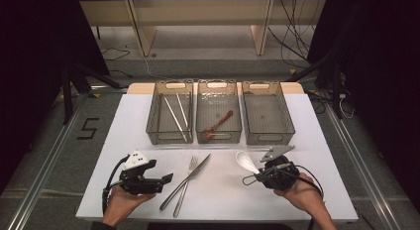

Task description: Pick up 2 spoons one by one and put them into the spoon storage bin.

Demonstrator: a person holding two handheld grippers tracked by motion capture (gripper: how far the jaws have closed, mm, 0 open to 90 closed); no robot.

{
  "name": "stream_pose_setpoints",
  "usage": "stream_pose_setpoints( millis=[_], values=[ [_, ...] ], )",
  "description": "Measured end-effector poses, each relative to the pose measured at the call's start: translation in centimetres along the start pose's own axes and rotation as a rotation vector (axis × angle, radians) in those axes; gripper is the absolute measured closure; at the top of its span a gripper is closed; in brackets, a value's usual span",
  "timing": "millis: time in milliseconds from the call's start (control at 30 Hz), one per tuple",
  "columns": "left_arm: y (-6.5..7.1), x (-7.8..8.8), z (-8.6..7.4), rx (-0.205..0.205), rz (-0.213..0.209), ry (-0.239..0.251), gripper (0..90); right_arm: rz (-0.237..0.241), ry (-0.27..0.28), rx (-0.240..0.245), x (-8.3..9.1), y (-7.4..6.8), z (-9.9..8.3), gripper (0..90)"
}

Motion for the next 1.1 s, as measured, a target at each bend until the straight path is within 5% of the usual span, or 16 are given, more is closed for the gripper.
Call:
stream_pose_setpoints(
  millis=[433,733,1100],
  values=[
    [0.0,0.2,0.1,0.003,-0.008,0.034,19.6,-0.025,0.095,-0.012,-0.9,0.8,6.0,76.3],
    [0.0,0.4,0.3,0.011,-0.02,0.069,19.5,-0.044,0.111,-0.009,-1.6,1.1,8.8,76.2],
    [0.1,0.6,0.2,0.025,-0.024,0.084,19.6,-0.052,0.135,-0.068,-2.8,3.0,12.8,76.2]
  ],
)
Point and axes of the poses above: each handheld gripper's, and its own axes: x roughly backward along the jaws, z roughly out of its top, y roughly to its right, the point moved 6 cm from there along -x, roughly forward along the jaws, and after that the axes turned 4 degrees about -z, right-handed, at the moved point
